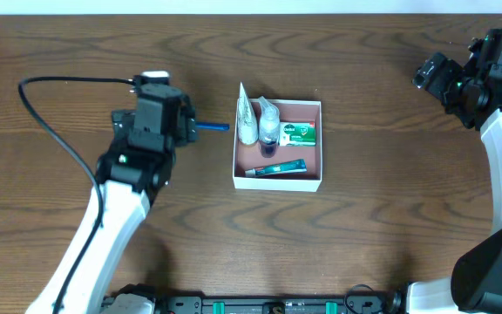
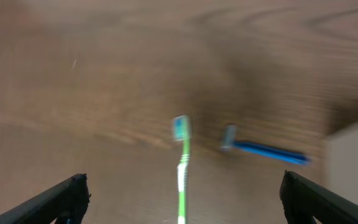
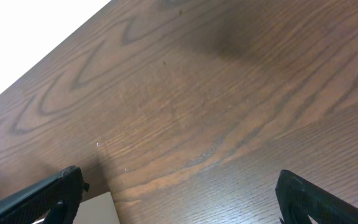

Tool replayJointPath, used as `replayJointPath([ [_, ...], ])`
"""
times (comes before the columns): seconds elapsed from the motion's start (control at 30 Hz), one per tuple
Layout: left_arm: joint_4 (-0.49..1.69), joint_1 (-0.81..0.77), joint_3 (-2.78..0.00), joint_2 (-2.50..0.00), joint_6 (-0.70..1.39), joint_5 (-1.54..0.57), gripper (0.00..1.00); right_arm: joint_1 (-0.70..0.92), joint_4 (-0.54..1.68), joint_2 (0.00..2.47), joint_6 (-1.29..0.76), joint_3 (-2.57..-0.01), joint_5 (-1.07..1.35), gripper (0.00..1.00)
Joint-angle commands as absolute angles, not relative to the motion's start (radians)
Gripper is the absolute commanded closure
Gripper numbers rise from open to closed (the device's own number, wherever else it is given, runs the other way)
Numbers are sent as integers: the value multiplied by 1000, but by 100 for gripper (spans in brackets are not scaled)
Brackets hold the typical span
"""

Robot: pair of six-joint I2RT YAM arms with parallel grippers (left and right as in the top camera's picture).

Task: Pack container
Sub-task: 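Move the left gripper to the green toothbrush and grasp it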

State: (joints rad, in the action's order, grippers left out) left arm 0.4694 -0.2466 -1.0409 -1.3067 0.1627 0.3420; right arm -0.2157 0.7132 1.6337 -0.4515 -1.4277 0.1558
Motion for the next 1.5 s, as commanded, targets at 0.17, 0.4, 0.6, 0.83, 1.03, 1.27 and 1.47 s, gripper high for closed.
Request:
replayJointPath([
  [0.17, 506, -122, -1047, -1526, 253, 156, 2, -222, 712, 1620, -440, -1443, 149, 1],
  [0.4, 566, -90, -1047, -1623, 265, 85, 2, -222, 711, 1620, -440, -1443, 149, 1],
  [0.6, 583, -90, -1047, -1646, 264, 85, 2, -222, 712, 1620, -440, -1443, 149, 1],
  [0.83, 560, -70, -1047, -1652, 264, 85, 1, -222, 712, 1620, -440, -1443, 149, 1],
  [1.03, 536, -31, -1047, -1709, 263, 83, 1, -221, 712, 1620, -440, -1443, 149, 1],
  [1.27, 477, -27, -1047, -1779, 211, -19, 1, -221, 711, 1620, -440, -1443, 149, 1],
  [1.47, 435, -27, -1047, -1790, 186, -15, 1, -222, 712, 1620, -440, -1443, 149, 1],
])
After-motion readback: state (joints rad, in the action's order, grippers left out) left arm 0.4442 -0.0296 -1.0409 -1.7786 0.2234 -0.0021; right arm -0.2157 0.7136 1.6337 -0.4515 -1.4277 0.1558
